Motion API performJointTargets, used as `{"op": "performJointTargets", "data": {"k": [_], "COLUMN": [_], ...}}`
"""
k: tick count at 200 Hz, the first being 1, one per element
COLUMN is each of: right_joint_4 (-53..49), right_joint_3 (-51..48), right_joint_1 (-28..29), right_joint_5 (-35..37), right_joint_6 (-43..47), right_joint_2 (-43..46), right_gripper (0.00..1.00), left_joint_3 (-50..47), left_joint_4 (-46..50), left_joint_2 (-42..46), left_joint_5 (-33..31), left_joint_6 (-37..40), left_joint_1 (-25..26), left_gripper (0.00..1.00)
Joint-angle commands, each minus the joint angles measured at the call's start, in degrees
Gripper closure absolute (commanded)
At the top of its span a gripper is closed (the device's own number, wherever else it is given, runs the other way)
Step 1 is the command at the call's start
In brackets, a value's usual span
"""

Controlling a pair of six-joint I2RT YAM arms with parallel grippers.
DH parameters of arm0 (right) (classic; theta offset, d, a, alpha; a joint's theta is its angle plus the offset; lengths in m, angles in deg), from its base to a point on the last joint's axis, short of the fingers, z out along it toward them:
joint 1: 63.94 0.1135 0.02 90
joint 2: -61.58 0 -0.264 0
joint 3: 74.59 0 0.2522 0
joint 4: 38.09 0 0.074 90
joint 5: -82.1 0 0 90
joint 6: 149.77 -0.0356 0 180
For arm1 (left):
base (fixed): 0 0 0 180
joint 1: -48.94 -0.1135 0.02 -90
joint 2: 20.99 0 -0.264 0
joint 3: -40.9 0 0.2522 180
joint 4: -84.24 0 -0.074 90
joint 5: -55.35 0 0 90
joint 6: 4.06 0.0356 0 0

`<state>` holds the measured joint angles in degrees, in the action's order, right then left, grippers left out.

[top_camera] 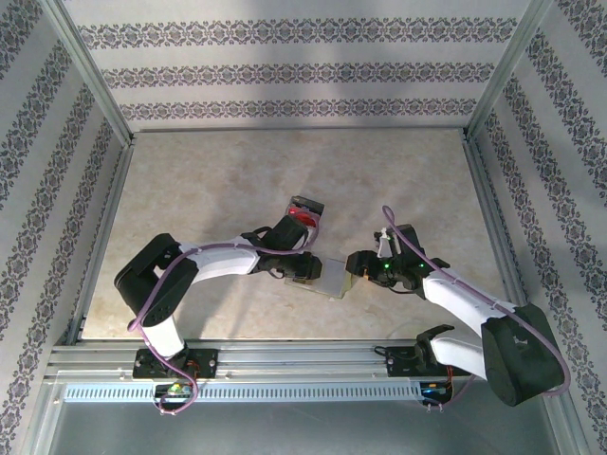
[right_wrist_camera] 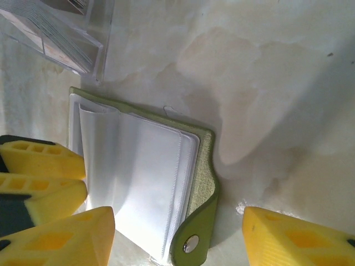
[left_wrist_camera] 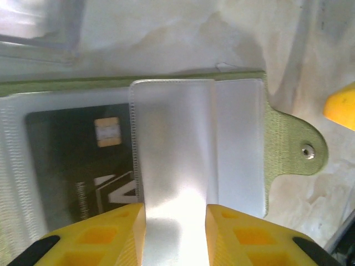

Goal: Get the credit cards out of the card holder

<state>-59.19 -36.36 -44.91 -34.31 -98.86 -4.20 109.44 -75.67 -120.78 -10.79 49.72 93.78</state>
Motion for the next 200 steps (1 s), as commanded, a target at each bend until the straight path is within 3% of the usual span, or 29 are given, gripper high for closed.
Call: {"op": "performJointTargets", "data": {"k": [1,135,174,200], "right_joint_4": [1.3,-4.8,-3.9,-2.3], "right_joint_3": [0.4,-3.1,-3.0,-1.9], "right_joint_1": [0.5,-10.9,-12.5,-12.5], "right_joint_5": [1.4,0.8,-2.4,-6.2], "right_joint_6": [-0.7,1.2,1.6,1.1], "right_joint_2": [0.3,13.3,13.9,14.7], "right_gripper": [0.38,0.38,0.37,0.36], "left_joint_3": [2.5,10.9,10.6,8.5], "left_joint_4": [-2.7,-5.7,-8.0,-5.4], "left_joint_2": [-1.2,-6.2,-2.2,4.2], "left_joint_5": [2.7,8.9,10.8,7.5], "left_joint_6": [1.5,3.6,3.4,5.7], "left_joint_1": [1.6,7.5,8.2,7.9], "left_gripper": [0.66,0.67,0.66,0.66]}}
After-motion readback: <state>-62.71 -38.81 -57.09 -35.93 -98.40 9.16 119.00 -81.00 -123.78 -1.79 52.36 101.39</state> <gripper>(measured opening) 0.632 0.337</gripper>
